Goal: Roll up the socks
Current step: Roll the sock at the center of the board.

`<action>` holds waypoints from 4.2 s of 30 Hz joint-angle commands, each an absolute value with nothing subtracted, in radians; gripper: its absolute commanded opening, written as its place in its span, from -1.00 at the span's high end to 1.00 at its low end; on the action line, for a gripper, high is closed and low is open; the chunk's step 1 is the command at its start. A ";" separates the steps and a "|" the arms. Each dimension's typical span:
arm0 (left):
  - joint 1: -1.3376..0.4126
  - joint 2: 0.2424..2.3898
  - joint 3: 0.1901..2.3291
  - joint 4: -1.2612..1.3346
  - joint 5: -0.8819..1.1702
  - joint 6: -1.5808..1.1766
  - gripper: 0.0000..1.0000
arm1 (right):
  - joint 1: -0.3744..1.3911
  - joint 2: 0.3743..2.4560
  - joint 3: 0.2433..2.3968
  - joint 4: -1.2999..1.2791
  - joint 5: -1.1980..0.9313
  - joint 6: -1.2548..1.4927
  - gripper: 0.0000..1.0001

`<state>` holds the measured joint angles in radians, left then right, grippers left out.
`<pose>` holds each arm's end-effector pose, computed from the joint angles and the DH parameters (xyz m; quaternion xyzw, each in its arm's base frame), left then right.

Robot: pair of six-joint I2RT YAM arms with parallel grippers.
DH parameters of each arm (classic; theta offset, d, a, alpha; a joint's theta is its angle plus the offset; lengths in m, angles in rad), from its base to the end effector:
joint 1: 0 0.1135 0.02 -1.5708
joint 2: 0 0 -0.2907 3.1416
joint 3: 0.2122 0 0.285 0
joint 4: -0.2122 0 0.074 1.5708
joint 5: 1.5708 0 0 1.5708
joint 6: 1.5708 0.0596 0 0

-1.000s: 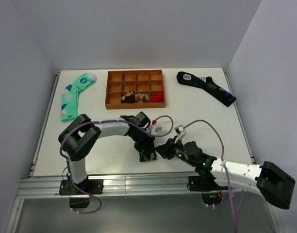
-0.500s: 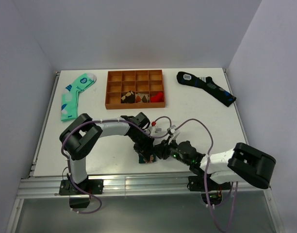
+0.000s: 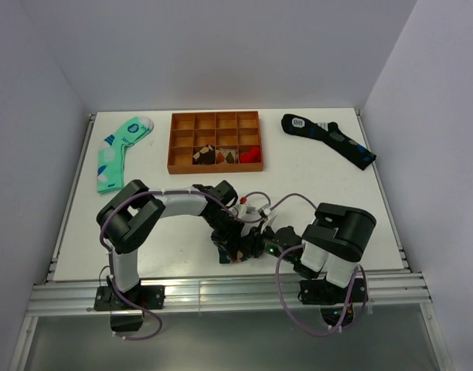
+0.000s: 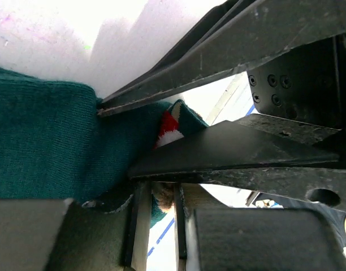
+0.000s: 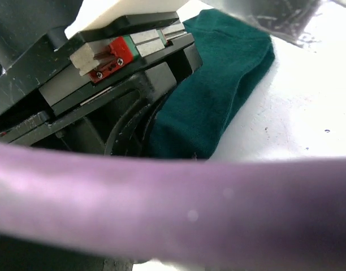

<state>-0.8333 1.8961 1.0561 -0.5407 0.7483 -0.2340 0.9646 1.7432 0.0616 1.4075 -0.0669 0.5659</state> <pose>0.2160 -0.2980 0.1060 -0.3067 -0.8751 0.3582 0.1090 0.1262 0.1890 0.0802 -0.1775 0.7769 0.4373 0.4168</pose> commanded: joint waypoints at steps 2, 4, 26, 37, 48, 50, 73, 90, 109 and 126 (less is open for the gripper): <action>-0.836 1.945 1.009 -0.560 0.568 -0.164 0.91 | 0.971 1.728 -0.169 1.767 -0.057 0.606 0.14; -0.833 1.947 1.009 -0.558 0.566 -0.164 0.91 | 0.968 1.573 -0.224 1.750 -0.043 0.597 0.12; -0.808 1.957 1.022 -0.569 0.537 -0.166 0.91 | 1.283 0.954 0.214 0.318 0.366 0.534 0.13; -0.801 1.999 1.043 -0.589 0.489 -0.170 0.91 | 1.367 1.026 0.428 0.057 0.377 0.431 0.08; -0.788 1.967 1.043 -0.598 0.439 -0.178 0.91 | 1.306 1.078 0.614 -0.175 0.233 0.264 0.07; -0.787 1.970 1.046 -0.600 0.433 -0.178 0.91 | 1.295 1.095 0.609 -0.164 0.236 0.270 0.07; -0.765 2.000 1.058 -0.611 0.397 -0.189 0.91 | 1.259 1.100 0.241 0.435 0.342 0.453 0.08; -0.764 2.010 1.057 -0.611 0.416 -0.181 0.92 | 1.134 1.106 0.100 0.787 0.100 0.342 0.06; -0.764 2.016 1.060 -0.614 0.426 -0.176 0.92 | 1.112 1.348 0.129 0.928 0.017 0.316 0.07; -0.764 1.996 1.054 -0.604 0.411 -0.189 0.88 | 1.112 1.431 0.129 0.922 0.061 0.382 0.78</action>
<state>-0.7761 1.9419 1.0981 -0.6563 0.7444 -0.2543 1.1183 1.3994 0.1059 0.9428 0.0223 0.3779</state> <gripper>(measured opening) 0.228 0.136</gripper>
